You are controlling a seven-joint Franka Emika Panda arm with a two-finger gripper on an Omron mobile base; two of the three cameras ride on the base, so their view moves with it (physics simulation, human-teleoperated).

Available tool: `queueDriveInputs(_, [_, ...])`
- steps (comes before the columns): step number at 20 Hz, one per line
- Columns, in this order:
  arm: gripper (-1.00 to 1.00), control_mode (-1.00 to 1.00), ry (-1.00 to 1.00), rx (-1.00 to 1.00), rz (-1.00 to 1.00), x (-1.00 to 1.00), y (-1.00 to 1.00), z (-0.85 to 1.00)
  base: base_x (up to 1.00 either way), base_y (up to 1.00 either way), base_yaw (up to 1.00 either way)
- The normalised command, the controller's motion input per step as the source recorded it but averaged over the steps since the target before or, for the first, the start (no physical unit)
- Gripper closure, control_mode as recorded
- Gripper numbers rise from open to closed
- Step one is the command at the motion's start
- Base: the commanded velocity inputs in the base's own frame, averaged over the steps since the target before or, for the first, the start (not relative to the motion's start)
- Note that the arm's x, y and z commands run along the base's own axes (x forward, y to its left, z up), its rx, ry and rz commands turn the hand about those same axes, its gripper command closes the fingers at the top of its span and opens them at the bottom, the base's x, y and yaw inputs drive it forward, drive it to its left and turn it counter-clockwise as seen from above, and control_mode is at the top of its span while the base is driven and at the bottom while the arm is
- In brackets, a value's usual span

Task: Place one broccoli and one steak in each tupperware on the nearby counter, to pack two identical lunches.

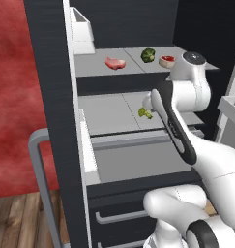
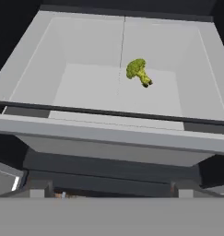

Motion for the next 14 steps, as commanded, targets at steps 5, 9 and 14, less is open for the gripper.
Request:
queueDriveInputs(5, [-1.00,-1.00,-0.11,0.00,-0.01,-0.05,-0.15,0.24,0.00,0.00,0.00])
queueDriveInputs(9, [-1.00,-1.00,0.00,0.00,-0.12,0.00,-0.57,0.16,0.00,0.00,0.00])
queueDriveInputs(14, [-1.00,-1.00,0.00,0.00,-0.16,0.00,-0.48,0.32,0.00,0.00,0.00])
